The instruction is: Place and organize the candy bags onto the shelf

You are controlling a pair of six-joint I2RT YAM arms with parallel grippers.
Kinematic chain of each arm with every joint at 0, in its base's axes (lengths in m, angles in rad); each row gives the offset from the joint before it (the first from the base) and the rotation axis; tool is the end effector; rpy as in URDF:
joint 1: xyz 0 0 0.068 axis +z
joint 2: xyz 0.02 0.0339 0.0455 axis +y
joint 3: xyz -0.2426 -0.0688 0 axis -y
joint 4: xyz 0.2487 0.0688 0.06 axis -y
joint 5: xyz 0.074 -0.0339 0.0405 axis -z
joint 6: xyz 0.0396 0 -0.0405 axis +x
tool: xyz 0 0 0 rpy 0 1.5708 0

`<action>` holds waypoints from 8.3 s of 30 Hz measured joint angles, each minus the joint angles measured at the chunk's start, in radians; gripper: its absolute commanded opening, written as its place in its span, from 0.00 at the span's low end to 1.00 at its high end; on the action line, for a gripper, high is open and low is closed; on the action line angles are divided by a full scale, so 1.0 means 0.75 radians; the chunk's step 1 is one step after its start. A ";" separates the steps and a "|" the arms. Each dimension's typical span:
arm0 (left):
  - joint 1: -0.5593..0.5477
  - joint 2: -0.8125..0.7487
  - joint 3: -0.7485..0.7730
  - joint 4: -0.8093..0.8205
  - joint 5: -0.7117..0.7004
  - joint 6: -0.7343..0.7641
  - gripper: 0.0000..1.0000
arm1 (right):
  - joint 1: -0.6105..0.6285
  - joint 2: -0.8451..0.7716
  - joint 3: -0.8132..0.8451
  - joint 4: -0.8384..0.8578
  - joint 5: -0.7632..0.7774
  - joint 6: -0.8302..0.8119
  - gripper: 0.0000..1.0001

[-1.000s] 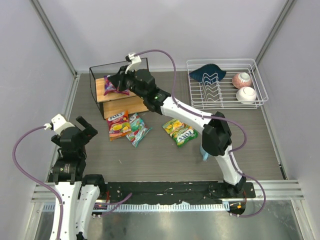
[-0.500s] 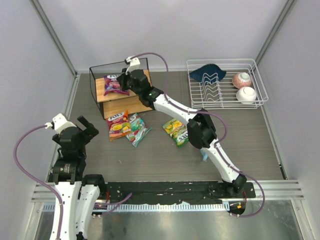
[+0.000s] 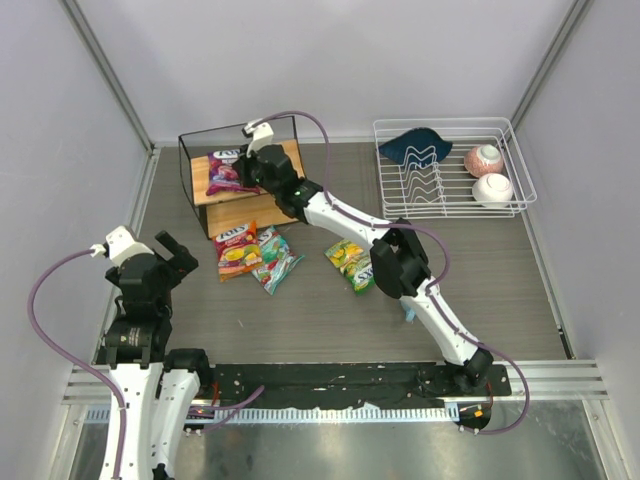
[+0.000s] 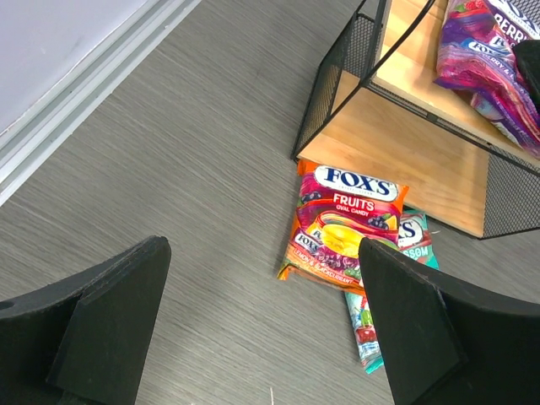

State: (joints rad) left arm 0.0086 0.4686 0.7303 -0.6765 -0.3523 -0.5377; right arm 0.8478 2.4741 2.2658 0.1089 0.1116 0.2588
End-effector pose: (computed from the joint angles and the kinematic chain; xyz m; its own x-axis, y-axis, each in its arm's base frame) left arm 0.1299 0.0148 0.3006 -0.1803 -0.4823 -0.8573 -0.4846 0.8020 -0.3493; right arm 0.3864 0.4313 0.2597 -0.2354 0.1176 -0.9648 -0.6327 0.7350 0.2440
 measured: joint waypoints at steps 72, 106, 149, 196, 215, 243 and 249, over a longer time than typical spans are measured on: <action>0.000 0.006 -0.005 0.019 0.056 0.025 1.00 | 0.261 -1.051 -1.265 0.300 -0.013 -0.051 0.70; 0.000 0.006 -0.012 0.029 0.067 0.029 0.99 | 0.205 -0.440 -1.168 0.369 0.117 0.397 0.73; 0.000 0.006 -0.020 0.043 0.088 0.029 1.00 | 0.205 -0.355 -1.142 0.388 -0.016 0.449 0.01; 0.000 -0.001 -0.020 0.045 0.093 0.029 1.00 | -0.063 -1.053 -0.807 -0.441 -0.393 -0.062 0.01; 0.000 0.000 -0.020 0.048 0.125 0.031 1.00 | -0.264 -0.425 0.058 -0.767 -0.712 -0.105 0.01; 0.000 -0.001 -0.022 0.048 0.136 0.034 1.00 | -0.303 -0.235 0.196 -0.790 -0.691 -0.098 0.23; 0.000 -0.001 -0.022 0.048 0.137 0.035 0.99 | -0.307 -0.235 0.196 -0.764 -0.614 -0.131 0.54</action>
State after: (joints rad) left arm 0.0086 0.4683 0.7136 -0.6403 -0.2497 -0.5117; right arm 0.6174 2.2978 2.4126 -0.4644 -0.3489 0.1604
